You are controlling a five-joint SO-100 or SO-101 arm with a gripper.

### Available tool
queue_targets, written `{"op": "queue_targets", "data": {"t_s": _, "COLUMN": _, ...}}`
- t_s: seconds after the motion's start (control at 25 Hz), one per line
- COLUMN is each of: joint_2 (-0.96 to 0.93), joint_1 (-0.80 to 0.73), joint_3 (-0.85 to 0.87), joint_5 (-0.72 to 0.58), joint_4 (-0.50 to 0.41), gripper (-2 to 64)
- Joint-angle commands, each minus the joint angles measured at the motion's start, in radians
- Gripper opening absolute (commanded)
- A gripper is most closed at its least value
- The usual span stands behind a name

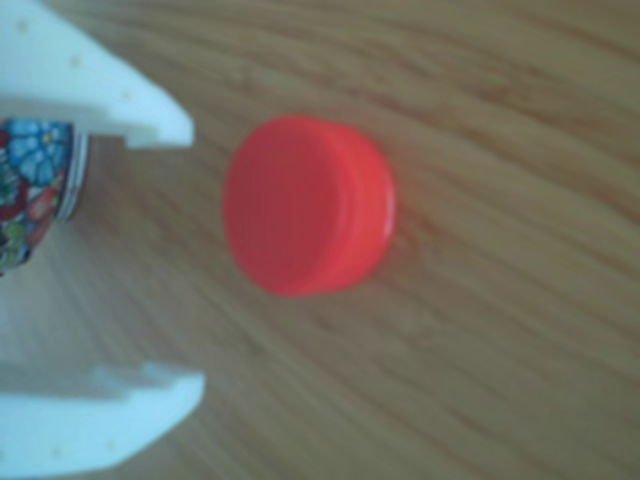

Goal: Grasp a red cap and put it in the cup.

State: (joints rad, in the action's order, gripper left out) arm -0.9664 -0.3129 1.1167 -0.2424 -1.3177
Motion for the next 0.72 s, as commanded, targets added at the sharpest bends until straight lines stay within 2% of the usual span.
{"op": "queue_targets", "data": {"t_s": 0.0, "joint_2": -0.140, "joint_1": 0.000, "joint_3": 0.023, "joint_5": 0.005, "joint_4": -0.003, "gripper": 25.5}}
{"op": "queue_targets", "data": {"t_s": 0.28, "joint_2": -0.225, "joint_1": 0.034, "joint_3": 0.117, "joint_5": -0.002, "joint_4": 0.020, "gripper": 25.5}}
{"op": "queue_targets", "data": {"t_s": 0.68, "joint_2": -0.147, "joint_1": -0.044, "joint_3": 0.080, "joint_5": -0.005, "joint_4": 0.034, "gripper": 25.5}}
